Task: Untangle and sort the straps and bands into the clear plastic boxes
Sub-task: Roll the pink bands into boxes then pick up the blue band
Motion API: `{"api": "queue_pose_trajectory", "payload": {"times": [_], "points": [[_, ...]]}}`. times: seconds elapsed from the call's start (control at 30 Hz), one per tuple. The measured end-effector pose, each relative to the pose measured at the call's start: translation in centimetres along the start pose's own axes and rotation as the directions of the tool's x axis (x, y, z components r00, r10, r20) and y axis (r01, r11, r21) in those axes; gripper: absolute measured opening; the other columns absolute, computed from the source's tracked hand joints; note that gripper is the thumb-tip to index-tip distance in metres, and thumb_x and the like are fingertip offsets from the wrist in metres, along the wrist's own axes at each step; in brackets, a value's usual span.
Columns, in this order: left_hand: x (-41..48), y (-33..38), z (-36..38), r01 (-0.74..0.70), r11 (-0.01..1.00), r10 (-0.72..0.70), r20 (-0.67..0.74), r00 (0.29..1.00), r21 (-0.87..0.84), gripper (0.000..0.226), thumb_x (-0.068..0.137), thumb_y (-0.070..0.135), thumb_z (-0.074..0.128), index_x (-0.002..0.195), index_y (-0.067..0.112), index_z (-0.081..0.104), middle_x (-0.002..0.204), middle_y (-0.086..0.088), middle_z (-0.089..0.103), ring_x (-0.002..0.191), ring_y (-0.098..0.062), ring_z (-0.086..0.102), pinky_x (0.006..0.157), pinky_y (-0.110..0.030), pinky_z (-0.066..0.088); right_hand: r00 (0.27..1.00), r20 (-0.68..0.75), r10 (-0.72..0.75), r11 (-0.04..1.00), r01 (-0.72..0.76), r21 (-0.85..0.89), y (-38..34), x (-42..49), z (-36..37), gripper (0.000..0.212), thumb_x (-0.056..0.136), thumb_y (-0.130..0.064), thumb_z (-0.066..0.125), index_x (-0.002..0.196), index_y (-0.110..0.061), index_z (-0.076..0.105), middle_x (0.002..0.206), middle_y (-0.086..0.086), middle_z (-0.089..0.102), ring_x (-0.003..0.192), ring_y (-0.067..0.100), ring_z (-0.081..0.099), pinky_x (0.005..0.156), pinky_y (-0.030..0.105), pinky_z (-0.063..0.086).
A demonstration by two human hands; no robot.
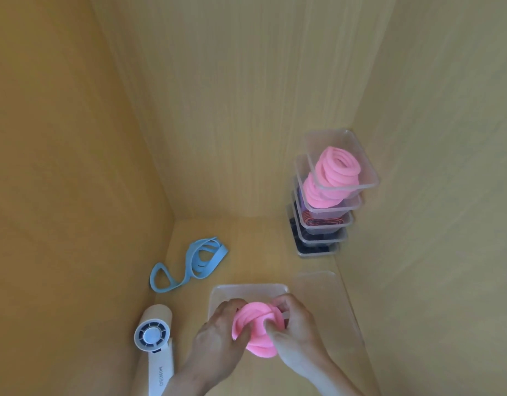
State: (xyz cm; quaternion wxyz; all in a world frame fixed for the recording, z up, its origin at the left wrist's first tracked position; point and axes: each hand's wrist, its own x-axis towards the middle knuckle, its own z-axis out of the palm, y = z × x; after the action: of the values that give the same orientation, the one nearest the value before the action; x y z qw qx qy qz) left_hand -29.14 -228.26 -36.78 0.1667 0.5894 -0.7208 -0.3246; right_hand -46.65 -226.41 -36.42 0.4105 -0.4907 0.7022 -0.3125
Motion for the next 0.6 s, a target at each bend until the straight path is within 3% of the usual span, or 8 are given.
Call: {"api": "queue_pose_trajectory", "payload": {"times": [0.2,0.33,0.4,0.6], "points": [[0.2,0.2,-0.5,-0.013,0.999,0.014,0.015,1.000,-0.031,0.040,0.092,0.048,0.056,0.128,0.053,0.040,0.127,0.029,0.051,0.100,0.001,0.061,0.088,-0.024,0.049,0.998,-0.043,0.045,0.999,-0.045,-0.007,-0.3,0.7,0.3,0.018,0.083,-0.015,0.067,0.089,-0.029,0.059,0.094,-0.009,0.066,0.088,0.006,0.063,0.076,0.024,0.052],[0.1,0.2,-0.6,-0.070,0.994,0.073,0.038,0.997,-0.079,0.065,0.074,0.068,0.066,0.129,0.061,0.032,0.127,0.038,0.041,0.099,0.008,0.059,0.083,-0.017,0.051,0.990,-0.072,0.121,0.993,-0.119,0.028,-0.8,1.8,0.2,0.011,0.082,-0.015,0.066,0.086,-0.024,0.061,0.089,-0.006,0.067,0.081,0.009,0.065,0.070,0.024,0.052],[0.3,-0.1,-0.4,-0.101,0.993,0.103,0.025,0.994,-0.060,0.069,0.076,0.063,0.067,0.136,0.054,0.034,0.133,0.037,0.035,0.098,0.008,0.060,0.083,-0.020,0.054,0.991,-0.077,0.113,0.993,-0.116,-0.028,-1.2,2.4,0.2,0.005,0.086,-0.018,0.063,0.086,-0.021,0.060,0.089,-0.005,0.065,0.079,0.009,0.063,0.065,0.020,0.049],[1.2,0.1,-0.1,0.002,0.998,-0.005,0.046,0.999,0.068,0.051,0.096,0.045,0.054,0.143,0.046,0.035,0.149,0.030,0.020,0.104,0.001,0.060,0.090,-0.021,0.045,0.997,-0.041,0.061,0.970,-0.069,-0.233,-2.2,3.3,1.1,0.012,0.094,-0.026,0.057,0.101,-0.017,0.052,0.106,-0.001,0.055,0.093,0.016,0.058,0.077,0.028,0.048]]}}
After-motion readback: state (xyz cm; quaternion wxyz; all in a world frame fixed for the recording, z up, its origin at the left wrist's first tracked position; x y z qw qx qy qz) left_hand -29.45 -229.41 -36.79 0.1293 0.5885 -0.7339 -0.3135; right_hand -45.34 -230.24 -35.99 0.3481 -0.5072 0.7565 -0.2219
